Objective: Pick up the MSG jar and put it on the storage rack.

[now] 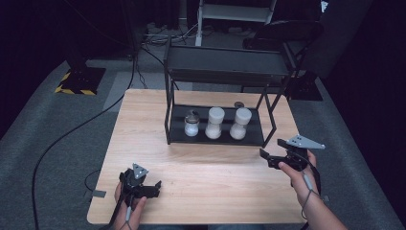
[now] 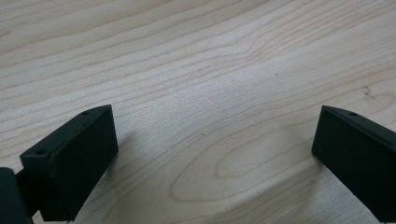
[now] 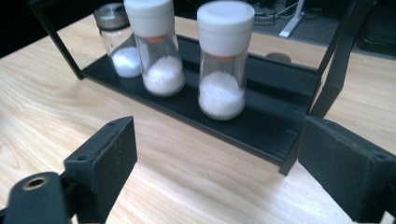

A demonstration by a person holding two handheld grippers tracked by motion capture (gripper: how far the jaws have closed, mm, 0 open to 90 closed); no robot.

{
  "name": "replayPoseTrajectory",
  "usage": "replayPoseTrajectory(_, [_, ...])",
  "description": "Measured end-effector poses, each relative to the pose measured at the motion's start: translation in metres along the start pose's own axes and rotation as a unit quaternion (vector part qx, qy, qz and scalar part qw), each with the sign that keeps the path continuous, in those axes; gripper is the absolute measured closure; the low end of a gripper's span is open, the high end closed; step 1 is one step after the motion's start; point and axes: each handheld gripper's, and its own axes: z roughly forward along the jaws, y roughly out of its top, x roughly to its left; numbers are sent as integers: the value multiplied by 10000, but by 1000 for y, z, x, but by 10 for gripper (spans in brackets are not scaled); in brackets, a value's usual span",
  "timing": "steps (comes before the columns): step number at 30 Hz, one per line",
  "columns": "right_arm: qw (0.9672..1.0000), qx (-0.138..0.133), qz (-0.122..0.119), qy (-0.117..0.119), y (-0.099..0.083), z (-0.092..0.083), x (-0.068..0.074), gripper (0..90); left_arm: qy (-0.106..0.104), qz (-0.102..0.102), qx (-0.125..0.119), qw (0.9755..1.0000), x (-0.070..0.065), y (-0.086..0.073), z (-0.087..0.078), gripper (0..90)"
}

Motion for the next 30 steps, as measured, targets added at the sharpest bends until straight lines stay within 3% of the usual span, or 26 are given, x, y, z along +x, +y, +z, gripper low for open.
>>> replayPoseTrajectory(30, [9997,257,-10,-34,-46,3,-6,29,0,0,1,10000,0,0,0,3])
